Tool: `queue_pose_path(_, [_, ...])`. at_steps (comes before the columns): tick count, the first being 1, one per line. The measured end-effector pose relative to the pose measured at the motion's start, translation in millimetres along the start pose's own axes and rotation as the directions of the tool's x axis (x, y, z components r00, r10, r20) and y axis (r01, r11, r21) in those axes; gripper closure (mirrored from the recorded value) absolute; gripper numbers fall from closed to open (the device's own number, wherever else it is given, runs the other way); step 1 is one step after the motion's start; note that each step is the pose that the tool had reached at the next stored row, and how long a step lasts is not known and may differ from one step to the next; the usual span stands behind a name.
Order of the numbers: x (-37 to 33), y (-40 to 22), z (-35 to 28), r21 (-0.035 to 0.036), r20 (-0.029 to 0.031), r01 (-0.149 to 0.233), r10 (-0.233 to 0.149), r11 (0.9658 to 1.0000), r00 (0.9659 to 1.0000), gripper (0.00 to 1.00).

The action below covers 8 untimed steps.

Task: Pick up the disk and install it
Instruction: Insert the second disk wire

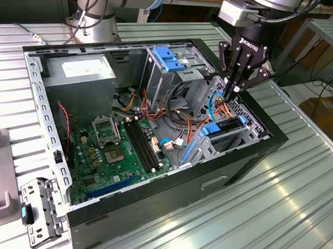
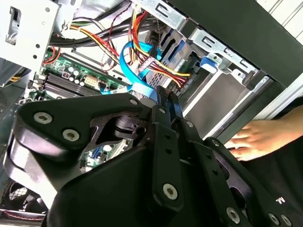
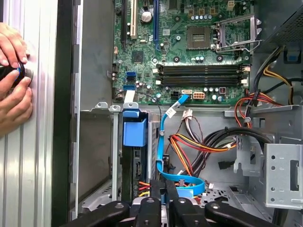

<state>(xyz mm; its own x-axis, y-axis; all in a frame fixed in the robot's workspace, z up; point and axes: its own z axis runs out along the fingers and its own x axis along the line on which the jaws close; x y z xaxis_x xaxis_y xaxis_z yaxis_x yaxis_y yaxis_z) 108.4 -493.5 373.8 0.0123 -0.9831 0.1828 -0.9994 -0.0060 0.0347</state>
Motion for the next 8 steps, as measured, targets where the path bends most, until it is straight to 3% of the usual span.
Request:
queue_pose_path(2, [4.1,0.1,2.1,0.0015,0.0076,0.003,-0.003,1.0,1.0,0.84])
queue_pose_path(4, [8.7,1.7,4.8,0.0032,0.0302,0.008,-0.008,1.0,0.9995,0.84])
queue_pose_path(6, [10.6,4.1,7.1,0.0053,0.0457,0.015,-0.016,0.9999,0.9988,0.84])
queue_pose_path(8, [11.8,5.7,8.7,0.0068,0.053,0.02,-0.02,0.9998,0.9984,0.84])
